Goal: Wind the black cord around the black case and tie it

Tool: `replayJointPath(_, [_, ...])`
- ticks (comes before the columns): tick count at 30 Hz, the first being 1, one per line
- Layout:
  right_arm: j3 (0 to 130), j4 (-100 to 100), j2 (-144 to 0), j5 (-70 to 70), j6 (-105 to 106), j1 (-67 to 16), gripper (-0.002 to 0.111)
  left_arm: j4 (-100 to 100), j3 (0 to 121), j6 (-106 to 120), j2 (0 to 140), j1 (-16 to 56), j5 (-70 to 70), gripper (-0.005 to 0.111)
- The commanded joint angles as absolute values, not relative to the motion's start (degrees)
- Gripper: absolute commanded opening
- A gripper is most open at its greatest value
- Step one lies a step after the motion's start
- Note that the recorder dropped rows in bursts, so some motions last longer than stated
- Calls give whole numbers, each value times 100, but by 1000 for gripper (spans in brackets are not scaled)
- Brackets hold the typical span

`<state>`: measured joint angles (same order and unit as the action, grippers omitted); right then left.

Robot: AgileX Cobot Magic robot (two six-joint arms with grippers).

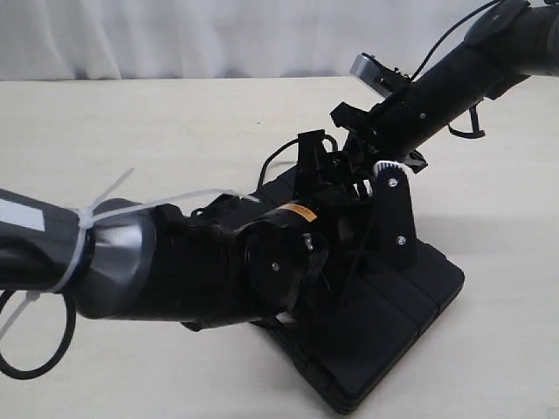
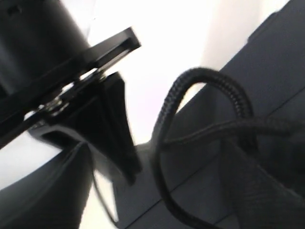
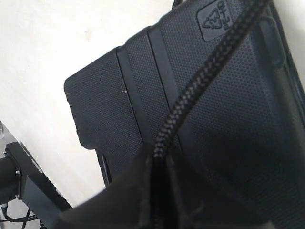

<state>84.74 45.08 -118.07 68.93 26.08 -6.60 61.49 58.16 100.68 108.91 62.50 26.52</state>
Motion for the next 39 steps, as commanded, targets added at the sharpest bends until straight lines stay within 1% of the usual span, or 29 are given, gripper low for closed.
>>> replayJointPath(1, [8486,4533,-11738,6883,2721,-662,4,6035,5818,10086,10657,6265,1341,70])
replayJointPath(3, [8486,4533,-11738,6883,2732,-662,4,5871,5818,10144,10634,6265,1043,70])
replayJointPath(6, [8486,4533,-11738,6883,2743,-662,4,5871,5797,10465,10634,6265,1054,70])
replayJointPath(10, [8486,4555,-11738,6883,2755,-662,4,5902,5797,10497,10634,6265,2397,70])
replayJointPath(15, [8486,4554,-11738,6893,2778,-662,4,5905,5797,10497,10645,6197,2444,70])
replayJointPath(24, [8486,4554,-11738,6903,2776,-676,4,5920,5797,10230,10654,5796,2758,70])
replayJointPath(30, [8486,4576,-11738,6905,2776,-675,4,5870,5797,10038,10701,5796,2742,70])
replayJointPath(34, [8486,4576,-11738,6905,2776,-675,4,5905,5797,10019,11032,5764,3913,70])
replayJointPath(39, [8486,4575,-11738,6905,2787,-675,4,5872,5797,10019,11265,5736,3486,70])
